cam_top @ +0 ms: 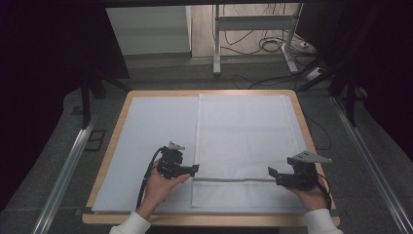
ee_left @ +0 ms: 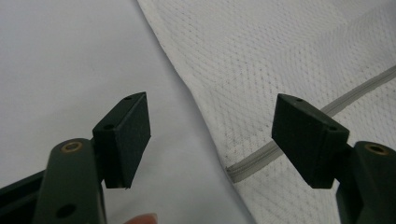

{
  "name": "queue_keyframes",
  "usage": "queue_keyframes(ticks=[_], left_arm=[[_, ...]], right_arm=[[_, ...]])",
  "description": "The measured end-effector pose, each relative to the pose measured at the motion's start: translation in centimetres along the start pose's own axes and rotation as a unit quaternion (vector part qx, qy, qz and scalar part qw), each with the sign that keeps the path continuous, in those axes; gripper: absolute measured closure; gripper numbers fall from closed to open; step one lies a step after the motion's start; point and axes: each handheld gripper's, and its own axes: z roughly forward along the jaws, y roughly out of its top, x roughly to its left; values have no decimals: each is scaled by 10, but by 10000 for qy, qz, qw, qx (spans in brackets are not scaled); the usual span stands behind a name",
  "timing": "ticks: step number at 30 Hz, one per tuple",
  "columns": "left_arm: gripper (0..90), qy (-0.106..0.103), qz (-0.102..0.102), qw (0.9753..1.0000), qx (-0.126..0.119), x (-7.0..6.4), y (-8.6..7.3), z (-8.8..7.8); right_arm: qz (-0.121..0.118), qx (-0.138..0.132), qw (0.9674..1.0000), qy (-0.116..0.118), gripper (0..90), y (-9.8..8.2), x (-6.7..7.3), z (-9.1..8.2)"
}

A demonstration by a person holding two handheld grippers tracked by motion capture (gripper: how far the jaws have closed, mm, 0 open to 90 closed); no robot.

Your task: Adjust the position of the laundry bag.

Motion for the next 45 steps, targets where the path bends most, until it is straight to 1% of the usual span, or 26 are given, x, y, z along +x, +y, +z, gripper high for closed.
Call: queue_keyframes(ticks=[5, 7, 12, 13, 15, 19, 21, 26, 28, 29, 33, 35, 38, 41, 43, 44, 45], left_arm=[[277, -39, 18, 9999, 114, -3, 2, 9], [277, -65, -27, 9998, 186, -2, 2, 15], [281, -114, -81, 9995, 281, -2, 2, 22], [284, -125, -84, 9995, 288, -2, 1, 23], [303, -79, -82, 9995, 278, -3, 1, 26], [327, -174, -107, 9992, 337, -4, 0, 30], [336, -175, -168, 9991, 352, -4, 0, 32], [362, -223, -185, 9988, 402, -3, -1, 37], [373, -225, -235, 9988, 367, -3, -1, 39], [380, -231, -199, 9988, 379, -3, -1, 39], [394, -218, -233, 9989, 350, -5, -2, 41], [417, -240, -229, 9989, 333, -5, -2, 40], [440, -200, -170, 9991, 320, -7, -2, 41], [504, -249, -117, 9991, 313, -7, -2, 42], [547, -243, -75, 9992, 297, -8, -3, 43], [565, -209, -5, 9993, 306, -8, -3, 43], [599, -187, 12, 9994, 307, -8, -3, 43]], right_arm=[[-4, 1, 10000, -20, 137, 0, 0, 0], [-8, 8, 10000, -42, 137, 0, 0, 0], [-1, 18, 10000, -50, 137, 0, 0, 0], [-12, 23, 10000, -55, 137, 0, 0, 0], [-15, 31, 10000, -57, 137, 0, 0, 1], [-15, 20, 10000, -76, 137, 0, 0, 0], [-16, 16, 10000, -78, 137, 0, -1, 0], [-30, 30, 9999, -99, 137, 0, -1, 0], [-33, 25, 9999, -100, 137, 0, -1, 0], [-35, 24, 9999, -102, 137, 0, -1, 0], [-41, 16, 9999, -107, 137, 0, -1, 0], [-41, 12, 9999, -110, 137, 0, -1, 0], [-44, 13, 9999, -114, 137, 0, -1, -1], [-40, 4, 9999, -122, 137, 0, -2, -1], [-31, -7, 9999, -117, 137, 1, -2, -1], [-33, -9, 9999, -115, 137, 1, -1, -1], [-45, -12, 9999, -115, 137, 1, -1, -1]])
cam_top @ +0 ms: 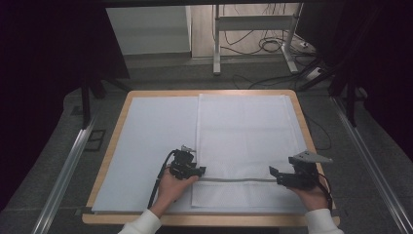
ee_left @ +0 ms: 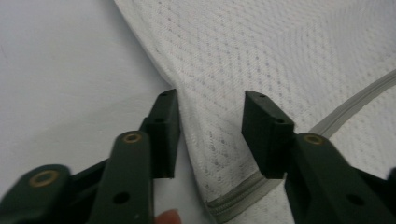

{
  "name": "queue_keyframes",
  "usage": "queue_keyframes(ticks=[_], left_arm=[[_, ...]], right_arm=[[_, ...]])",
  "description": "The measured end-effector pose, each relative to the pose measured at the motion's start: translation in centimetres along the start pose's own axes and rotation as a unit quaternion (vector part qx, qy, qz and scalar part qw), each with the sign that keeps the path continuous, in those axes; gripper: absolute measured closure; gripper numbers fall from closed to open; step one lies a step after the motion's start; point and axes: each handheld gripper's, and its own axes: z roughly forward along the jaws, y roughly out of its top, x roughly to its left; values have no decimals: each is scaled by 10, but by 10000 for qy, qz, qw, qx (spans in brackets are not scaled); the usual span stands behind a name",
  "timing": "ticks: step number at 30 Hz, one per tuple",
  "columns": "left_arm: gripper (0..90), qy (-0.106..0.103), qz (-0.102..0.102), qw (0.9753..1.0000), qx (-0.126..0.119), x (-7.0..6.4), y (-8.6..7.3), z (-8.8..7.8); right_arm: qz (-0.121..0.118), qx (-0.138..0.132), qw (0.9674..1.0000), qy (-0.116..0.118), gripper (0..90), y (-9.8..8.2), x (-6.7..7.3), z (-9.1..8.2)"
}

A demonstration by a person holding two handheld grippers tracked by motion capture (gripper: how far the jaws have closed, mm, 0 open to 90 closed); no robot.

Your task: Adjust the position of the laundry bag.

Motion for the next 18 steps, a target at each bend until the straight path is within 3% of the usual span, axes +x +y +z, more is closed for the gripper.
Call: queue_keyframes(ticks=[8, 18], left_arm=[[823, 34, 35, 10000, -50, 4, 0, 2], [893, -76, -23, 9998, -158, 9, -2, 2]], right_arm=[[-12, -17, 10000, -17, 136, 1, 0, -1], [-20, -55, 10000, -57, 136, 3, -2, -3]])
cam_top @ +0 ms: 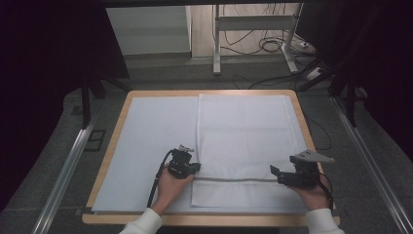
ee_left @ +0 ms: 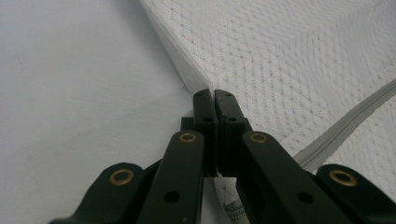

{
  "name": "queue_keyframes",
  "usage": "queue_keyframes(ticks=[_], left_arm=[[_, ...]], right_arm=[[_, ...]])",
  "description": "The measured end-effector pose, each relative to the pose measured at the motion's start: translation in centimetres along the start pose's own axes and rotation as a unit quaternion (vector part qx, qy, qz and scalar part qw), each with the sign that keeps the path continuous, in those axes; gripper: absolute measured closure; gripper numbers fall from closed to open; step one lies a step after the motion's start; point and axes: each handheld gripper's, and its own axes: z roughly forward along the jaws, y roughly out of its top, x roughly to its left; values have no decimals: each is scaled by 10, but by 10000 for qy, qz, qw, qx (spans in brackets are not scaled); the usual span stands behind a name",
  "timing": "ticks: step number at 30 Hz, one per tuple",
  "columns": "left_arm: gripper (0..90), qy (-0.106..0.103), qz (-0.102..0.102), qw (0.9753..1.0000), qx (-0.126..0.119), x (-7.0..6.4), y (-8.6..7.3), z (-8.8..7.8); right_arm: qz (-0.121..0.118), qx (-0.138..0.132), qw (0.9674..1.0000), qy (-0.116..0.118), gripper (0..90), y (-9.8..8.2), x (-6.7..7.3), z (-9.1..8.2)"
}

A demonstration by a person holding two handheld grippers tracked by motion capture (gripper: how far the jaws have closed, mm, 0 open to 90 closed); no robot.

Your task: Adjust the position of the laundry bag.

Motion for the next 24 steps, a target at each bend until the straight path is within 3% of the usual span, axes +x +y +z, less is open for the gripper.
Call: queue_keyframes(ticks=[7, 11, 17, 24], left_arm=[[896, -71, -47, 9999, -106, 1, 0, -4], [897, -99, -46, 9999, -117, 1, 1, -6], [898, -129, -34, 9999, -107, 2, 1, -7], [898, -138, -24, 9999, -99, 2, 1, -6]], right_arm=[[109, -18, 9999, -69, 136, 2, -7, -5], [333, 6, 9994, -122, 137, 8, -17, -13], [649, 296, 9971, -282, 151, 16, -36, -17], [849, 628, 9937, -384, 165, 15, -53, -6]])
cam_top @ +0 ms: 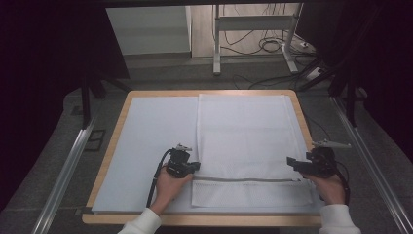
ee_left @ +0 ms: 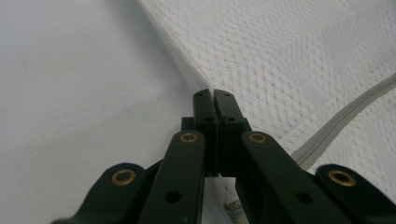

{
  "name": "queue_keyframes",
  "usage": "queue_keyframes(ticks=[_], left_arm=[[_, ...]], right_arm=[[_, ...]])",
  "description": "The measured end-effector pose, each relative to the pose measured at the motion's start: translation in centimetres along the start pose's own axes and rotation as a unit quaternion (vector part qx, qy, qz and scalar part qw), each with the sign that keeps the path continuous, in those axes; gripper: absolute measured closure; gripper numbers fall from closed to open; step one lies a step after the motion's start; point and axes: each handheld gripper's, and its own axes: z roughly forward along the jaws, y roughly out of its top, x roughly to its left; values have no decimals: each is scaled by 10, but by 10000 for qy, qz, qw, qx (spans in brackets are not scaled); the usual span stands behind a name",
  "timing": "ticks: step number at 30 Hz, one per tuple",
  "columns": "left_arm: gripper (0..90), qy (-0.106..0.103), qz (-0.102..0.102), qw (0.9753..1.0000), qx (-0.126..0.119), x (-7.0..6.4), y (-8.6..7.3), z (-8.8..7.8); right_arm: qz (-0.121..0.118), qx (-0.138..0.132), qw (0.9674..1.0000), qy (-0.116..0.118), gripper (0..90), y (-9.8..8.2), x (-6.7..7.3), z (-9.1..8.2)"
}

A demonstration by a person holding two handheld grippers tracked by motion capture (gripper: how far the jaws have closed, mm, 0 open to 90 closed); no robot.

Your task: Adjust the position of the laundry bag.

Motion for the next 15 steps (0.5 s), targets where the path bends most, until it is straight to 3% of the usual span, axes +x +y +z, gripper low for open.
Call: queue_keyframes(ticks=[15], left_arm=[[898, -40, -15, 10000, -27, -1, 1, 0]], right_arm=[[282, 398, 9987, -149, 213, 1, -19, 12]])
